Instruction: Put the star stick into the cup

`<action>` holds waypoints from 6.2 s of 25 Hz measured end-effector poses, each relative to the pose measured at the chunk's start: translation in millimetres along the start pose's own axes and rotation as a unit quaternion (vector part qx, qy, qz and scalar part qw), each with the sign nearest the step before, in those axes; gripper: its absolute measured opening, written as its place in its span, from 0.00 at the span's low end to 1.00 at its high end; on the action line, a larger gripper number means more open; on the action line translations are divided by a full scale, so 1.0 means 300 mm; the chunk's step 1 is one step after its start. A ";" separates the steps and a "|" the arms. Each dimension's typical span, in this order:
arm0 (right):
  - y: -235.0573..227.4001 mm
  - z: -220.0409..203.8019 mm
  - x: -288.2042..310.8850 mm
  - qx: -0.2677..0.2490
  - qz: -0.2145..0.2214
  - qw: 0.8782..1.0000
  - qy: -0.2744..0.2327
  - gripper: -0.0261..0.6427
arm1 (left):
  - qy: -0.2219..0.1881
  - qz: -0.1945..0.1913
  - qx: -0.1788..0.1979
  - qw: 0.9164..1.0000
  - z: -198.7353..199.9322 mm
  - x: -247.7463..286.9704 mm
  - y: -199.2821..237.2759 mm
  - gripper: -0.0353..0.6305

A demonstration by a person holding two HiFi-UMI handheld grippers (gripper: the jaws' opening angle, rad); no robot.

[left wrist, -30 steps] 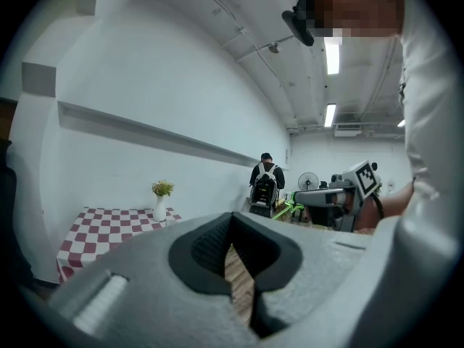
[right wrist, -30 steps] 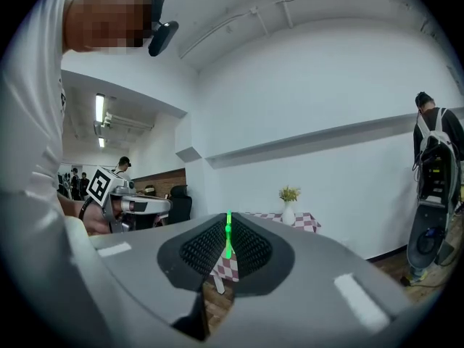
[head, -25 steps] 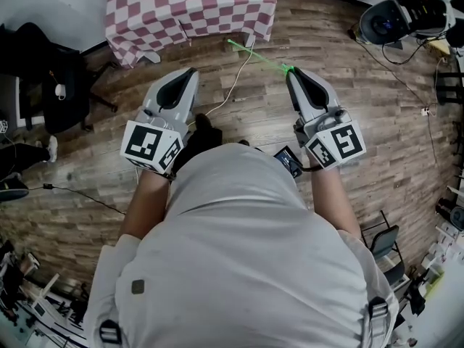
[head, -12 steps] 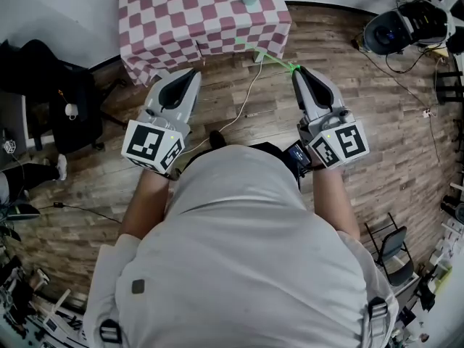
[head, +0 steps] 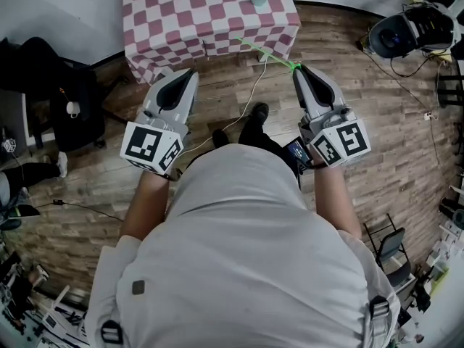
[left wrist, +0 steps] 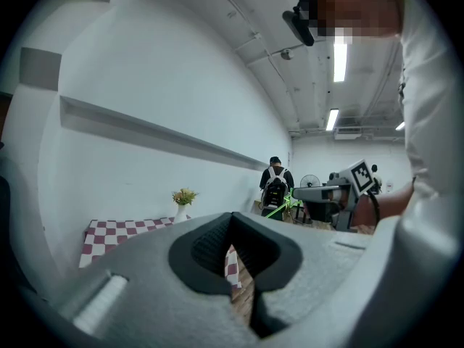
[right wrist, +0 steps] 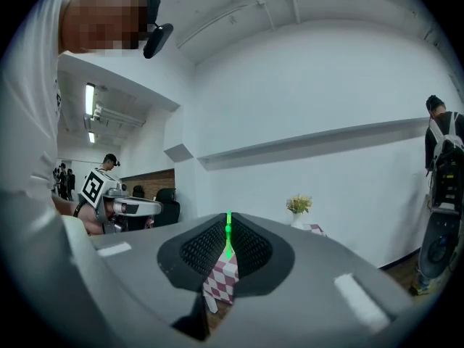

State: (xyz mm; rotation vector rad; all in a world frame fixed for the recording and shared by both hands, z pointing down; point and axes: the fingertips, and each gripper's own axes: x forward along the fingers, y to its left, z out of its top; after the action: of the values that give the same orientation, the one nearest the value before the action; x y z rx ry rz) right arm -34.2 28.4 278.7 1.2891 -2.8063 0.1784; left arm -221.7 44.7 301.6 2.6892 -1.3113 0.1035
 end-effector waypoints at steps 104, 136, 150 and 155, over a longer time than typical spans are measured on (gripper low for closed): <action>-1.108 -0.486 0.919 0.083 -0.009 0.976 0.202 0.08 | 0.168 -0.067 -0.090 0.979 -0.260 1.376 0.589 0.06; -1.078 -0.417 0.818 0.066 -0.014 0.983 0.171 0.16 | 0.153 -0.070 -0.080 0.982 -0.235 1.323 0.468 0.06; -1.004 -0.266 0.560 0.023 0.009 0.992 0.124 0.12 | 0.110 -0.062 -0.046 0.991 -0.126 1.231 0.205 0.06; -0.969 -0.203 0.492 0.004 0.018 0.995 0.100 0.07 | 0.088 -0.055 -0.032 0.994 -0.073 1.199 0.127 0.06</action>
State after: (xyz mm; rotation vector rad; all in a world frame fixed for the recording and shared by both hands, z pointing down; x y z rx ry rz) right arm 90.0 -263.1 377.3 1.1522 -2.6640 0.3026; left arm -30.1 -254.6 372.6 2.6234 -1.0952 0.2749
